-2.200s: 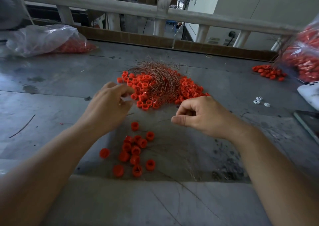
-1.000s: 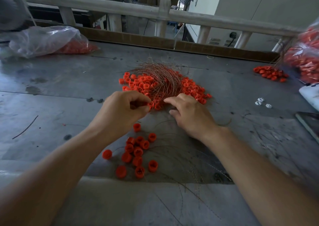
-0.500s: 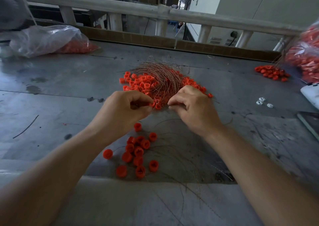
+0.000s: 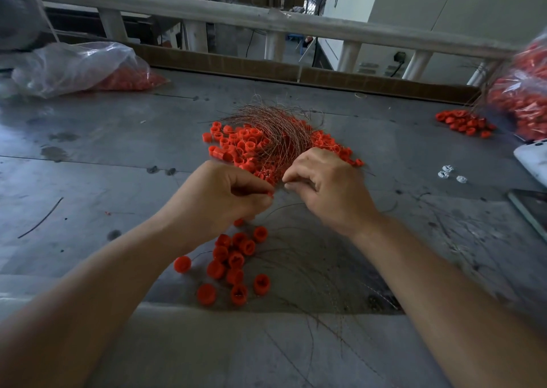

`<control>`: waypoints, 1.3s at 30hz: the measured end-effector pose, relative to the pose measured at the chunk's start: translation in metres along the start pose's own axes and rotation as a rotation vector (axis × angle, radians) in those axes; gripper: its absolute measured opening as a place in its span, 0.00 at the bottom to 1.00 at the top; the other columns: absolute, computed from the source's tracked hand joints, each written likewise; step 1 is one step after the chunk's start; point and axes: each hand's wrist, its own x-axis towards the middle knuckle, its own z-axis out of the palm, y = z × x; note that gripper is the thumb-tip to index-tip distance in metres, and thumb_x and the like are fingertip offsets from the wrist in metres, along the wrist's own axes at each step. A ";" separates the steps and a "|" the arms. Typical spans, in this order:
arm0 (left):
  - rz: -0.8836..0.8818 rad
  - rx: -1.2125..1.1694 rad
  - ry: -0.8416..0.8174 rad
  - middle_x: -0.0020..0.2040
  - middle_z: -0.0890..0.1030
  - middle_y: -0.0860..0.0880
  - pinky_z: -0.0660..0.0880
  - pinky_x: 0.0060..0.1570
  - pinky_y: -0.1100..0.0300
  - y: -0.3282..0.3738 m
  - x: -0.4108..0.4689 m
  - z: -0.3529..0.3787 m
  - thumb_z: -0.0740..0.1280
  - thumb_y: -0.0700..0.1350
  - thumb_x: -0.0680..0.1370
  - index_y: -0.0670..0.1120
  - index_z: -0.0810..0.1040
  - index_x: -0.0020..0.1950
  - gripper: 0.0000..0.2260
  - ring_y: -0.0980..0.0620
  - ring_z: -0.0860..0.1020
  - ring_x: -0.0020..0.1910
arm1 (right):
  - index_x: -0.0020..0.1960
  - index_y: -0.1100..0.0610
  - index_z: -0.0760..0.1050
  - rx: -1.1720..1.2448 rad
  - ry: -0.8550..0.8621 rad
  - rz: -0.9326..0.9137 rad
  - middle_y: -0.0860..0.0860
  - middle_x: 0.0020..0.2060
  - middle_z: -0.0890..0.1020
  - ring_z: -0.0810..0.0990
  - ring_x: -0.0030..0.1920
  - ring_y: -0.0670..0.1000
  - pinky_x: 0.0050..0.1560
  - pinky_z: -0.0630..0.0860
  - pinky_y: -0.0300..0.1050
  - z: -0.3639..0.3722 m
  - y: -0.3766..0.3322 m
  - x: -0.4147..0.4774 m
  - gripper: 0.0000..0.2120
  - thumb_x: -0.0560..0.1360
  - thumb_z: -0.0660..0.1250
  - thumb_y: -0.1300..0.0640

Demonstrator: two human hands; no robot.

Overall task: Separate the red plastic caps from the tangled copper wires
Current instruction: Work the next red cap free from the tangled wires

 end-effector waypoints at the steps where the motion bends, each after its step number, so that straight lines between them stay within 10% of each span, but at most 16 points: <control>1: 0.003 -0.018 0.004 0.36 0.83 0.58 0.76 0.36 0.71 0.001 0.000 -0.001 0.72 0.38 0.69 0.57 0.81 0.38 0.12 0.57 0.81 0.34 | 0.42 0.61 0.80 0.005 -0.001 -0.016 0.53 0.41 0.80 0.75 0.46 0.50 0.47 0.69 0.40 -0.001 0.000 0.000 0.01 0.70 0.70 0.64; 7: 0.031 -0.143 0.013 0.37 0.84 0.54 0.75 0.37 0.72 0.010 -0.004 -0.005 0.70 0.49 0.62 0.55 0.82 0.41 0.08 0.60 0.81 0.34 | 0.53 0.61 0.79 0.017 0.020 -0.064 0.55 0.52 0.81 0.75 0.56 0.53 0.58 0.64 0.40 -0.004 -0.003 -0.001 0.13 0.70 0.70 0.59; 13: 0.067 -0.235 -0.003 0.38 0.85 0.54 0.76 0.39 0.70 0.011 -0.005 -0.005 0.69 0.49 0.61 0.56 0.84 0.40 0.10 0.57 0.82 0.37 | 0.45 0.62 0.81 0.078 0.143 -0.188 0.53 0.41 0.83 0.80 0.45 0.52 0.57 0.71 0.49 -0.006 -0.008 0.000 0.06 0.71 0.68 0.61; 18: 0.044 -0.383 -0.025 0.37 0.84 0.52 0.76 0.37 0.69 0.012 -0.006 -0.008 0.70 0.48 0.60 0.54 0.84 0.41 0.12 0.56 0.80 0.35 | 0.44 0.63 0.80 0.261 0.268 -0.152 0.47 0.38 0.77 0.75 0.35 0.39 0.41 0.71 0.29 -0.019 -0.007 -0.004 0.03 0.71 0.68 0.65; 24: -0.060 -0.675 -0.103 0.35 0.83 0.49 0.77 0.34 0.68 0.011 -0.004 -0.012 0.67 0.37 0.63 0.46 0.85 0.40 0.11 0.57 0.80 0.34 | 0.46 0.56 0.73 0.320 0.460 -0.189 0.51 0.36 0.76 0.76 0.35 0.49 0.39 0.73 0.37 -0.040 -0.012 -0.005 0.07 0.73 0.66 0.67; 39: -0.105 -0.830 -0.142 0.39 0.84 0.44 0.78 0.37 0.65 0.011 -0.003 -0.010 0.65 0.32 0.64 0.43 0.84 0.40 0.12 0.50 0.83 0.40 | 0.40 0.60 0.77 0.267 0.261 -0.073 0.47 0.35 0.74 0.71 0.33 0.41 0.33 0.70 0.35 -0.035 -0.029 -0.009 0.04 0.72 0.66 0.60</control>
